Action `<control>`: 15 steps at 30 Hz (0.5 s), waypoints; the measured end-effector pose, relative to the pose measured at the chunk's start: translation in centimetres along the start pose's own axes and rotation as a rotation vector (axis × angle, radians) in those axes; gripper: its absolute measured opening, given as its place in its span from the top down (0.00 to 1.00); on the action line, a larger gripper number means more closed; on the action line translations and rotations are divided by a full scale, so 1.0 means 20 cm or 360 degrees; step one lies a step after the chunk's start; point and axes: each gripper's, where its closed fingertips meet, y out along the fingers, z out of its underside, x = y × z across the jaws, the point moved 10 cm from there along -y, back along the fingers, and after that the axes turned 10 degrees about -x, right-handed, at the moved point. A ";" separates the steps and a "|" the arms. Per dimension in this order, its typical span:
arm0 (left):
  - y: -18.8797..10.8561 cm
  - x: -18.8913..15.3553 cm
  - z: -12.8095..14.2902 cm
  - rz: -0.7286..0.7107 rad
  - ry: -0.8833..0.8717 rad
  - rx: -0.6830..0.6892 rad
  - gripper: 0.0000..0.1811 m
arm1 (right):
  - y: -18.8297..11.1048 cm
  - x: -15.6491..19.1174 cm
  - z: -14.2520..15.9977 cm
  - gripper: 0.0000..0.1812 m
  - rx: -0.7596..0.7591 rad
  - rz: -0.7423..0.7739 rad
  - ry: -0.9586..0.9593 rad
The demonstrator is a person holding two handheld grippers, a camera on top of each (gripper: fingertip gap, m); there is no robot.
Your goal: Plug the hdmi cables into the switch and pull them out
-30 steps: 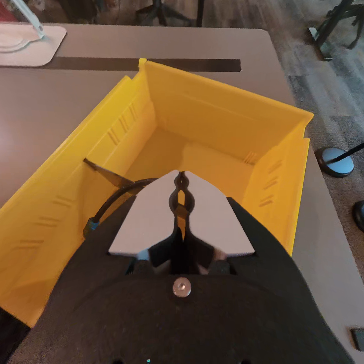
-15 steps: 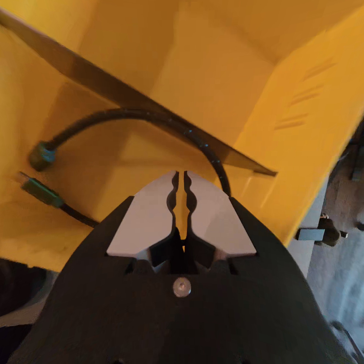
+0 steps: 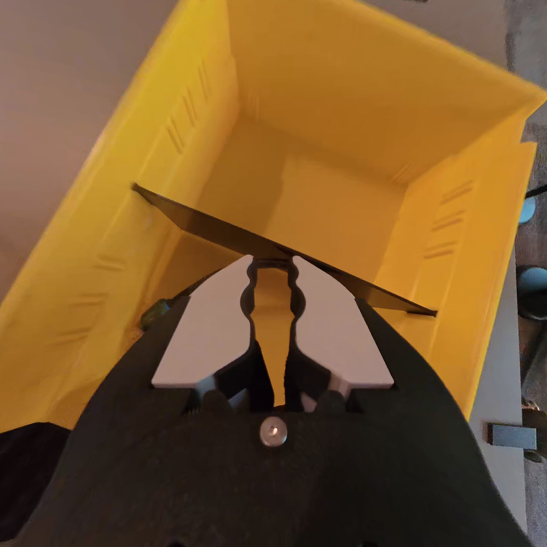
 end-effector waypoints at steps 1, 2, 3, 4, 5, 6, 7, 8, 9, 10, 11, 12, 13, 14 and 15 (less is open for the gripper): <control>0.00 0.00 0.00 -0.0002 0.0002 0.0000 0.89 | 0.02 0.00 0.01 0.90 0.0025 0.0018 -0.0008; 0.00 0.00 0.00 -0.0002 0.0001 0.0001 0.89 | 0.03 -0.01 0.01 0.91 0.0044 0.0029 -0.0004; 0.00 0.00 0.00 -0.0002 -0.0001 0.0003 0.89 | 0.04 -0.01 0.02 0.91 0.0067 0.0033 0.0005; 0.00 0.00 0.00 0.0000 -0.0004 0.0004 0.89 | 0.05 -0.01 0.03 0.91 0.0093 0.0040 0.0007; 0.00 0.00 0.00 0.0003 -0.0006 0.0005 0.89 | 0.07 -0.01 0.04 0.91 0.0125 0.0045 0.0005; 0.00 0.00 0.00 0.0006 -0.0007 0.0006 0.89 | 0.09 -0.01 0.05 0.90 0.0168 0.0043 0.0003; 0.00 0.00 0.00 0.0007 -0.0007 0.0007 0.89 | 0.11 -0.01 0.07 0.90 0.0227 0.0028 0.0000; 0.00 0.00 0.00 0.0007 -0.0007 0.0008 0.89 | 0.14 -0.01 0.09 0.89 0.0306 -0.0005 -0.0003; 0.00 0.00 0.00 0.0006 -0.0006 0.0008 0.89 | 0.18 -0.01 0.13 0.88 0.0406 -0.0055 -0.0011; 0.00 0.00 0.00 0.0005 -0.0006 0.0008 0.89 | 0.21 0.00 0.16 0.85 0.0498 -0.0102 -0.0020; 0.00 0.00 0.00 0.0004 -0.0008 0.0009 0.89 | 0.21 0.00 0.14 0.88 0.0420 -0.0117 0.0001; 0.00 0.00 0.00 0.0003 -0.0010 0.0011 0.89 | 0.20 0.00 0.14 0.86 0.0427 -0.0136 0.0012; 0.00 0.00 0.00 0.0004 -0.0015 0.0013 0.89 | 0.18 -0.01 0.12 0.86 0.0398 -0.0121 0.0012; 0.00 0.00 0.00 0.0005 -0.0021 0.0014 0.89 | 0.15 -0.01 0.10 0.86 0.0321 -0.0101 0.0012; 0.00 0.00 0.00 0.0007 -0.0028 0.0015 0.89 | 0.11 0.00 0.07 0.86 0.0224 -0.0113 0.0023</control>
